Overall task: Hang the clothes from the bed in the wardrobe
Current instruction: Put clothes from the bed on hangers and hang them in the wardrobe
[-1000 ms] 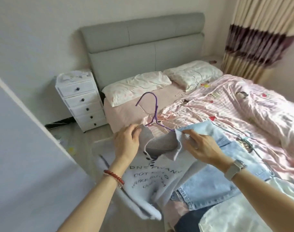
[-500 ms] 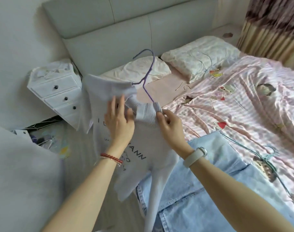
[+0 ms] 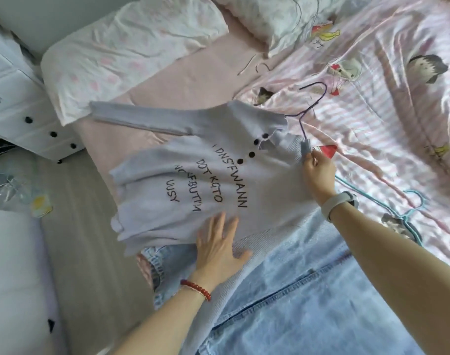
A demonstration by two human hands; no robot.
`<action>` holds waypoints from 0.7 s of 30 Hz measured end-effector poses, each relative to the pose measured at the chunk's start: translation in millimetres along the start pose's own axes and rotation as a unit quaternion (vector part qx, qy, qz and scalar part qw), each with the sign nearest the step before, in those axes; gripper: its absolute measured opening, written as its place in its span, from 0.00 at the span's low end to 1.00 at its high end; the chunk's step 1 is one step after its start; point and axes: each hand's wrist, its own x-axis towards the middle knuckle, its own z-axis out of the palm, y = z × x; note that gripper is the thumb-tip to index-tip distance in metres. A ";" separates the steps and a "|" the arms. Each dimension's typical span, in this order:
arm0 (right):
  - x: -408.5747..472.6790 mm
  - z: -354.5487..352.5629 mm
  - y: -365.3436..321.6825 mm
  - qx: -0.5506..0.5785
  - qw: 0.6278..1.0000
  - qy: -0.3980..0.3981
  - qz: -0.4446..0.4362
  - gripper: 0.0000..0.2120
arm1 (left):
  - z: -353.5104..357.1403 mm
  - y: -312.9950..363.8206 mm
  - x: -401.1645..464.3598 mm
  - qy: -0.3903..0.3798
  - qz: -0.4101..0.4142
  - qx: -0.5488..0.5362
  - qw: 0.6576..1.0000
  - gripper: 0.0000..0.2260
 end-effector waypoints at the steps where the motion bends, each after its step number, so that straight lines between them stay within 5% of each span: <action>1: 8.6 -0.7 3.8 -0.003 1.000 0.000 -0.010 0.20 | 8.2 3.9 0.1 0.013 0.001 0.024 1.000 0.39; 8: 43.9 3.1 22.1 -0.131 0.988 -0.059 0.059 0.15 | 20.1 15.0 -13.1 0.176 0.021 0.074 0.981 0.41; 11: 1.9 13.7 25.9 -0.212 0.974 -0.077 0.031 0.19 | 30.0 4.2 -33.5 0.082 -0.017 0.039 0.996 0.36; 14: -70.8 17.4 28.3 -0.150 0.986 -0.019 -0.074 0.17 | 46.4 -12.3 -57.3 -0.004 -0.067 0.014 0.998 0.18; 18: -153.9 21.0 36.7 0.026 0.986 -0.058 0.157 0.17 | 40.7 -25.4 -76.4 -0.037 -0.090 -0.262 0.960 0.15; 21: -173.2 28.7 31.5 0.200 0.900 -0.137 0.361 0.15 | 15.6 -36.5 -75.9 -0.107 -0.068 -0.330 0.935 0.14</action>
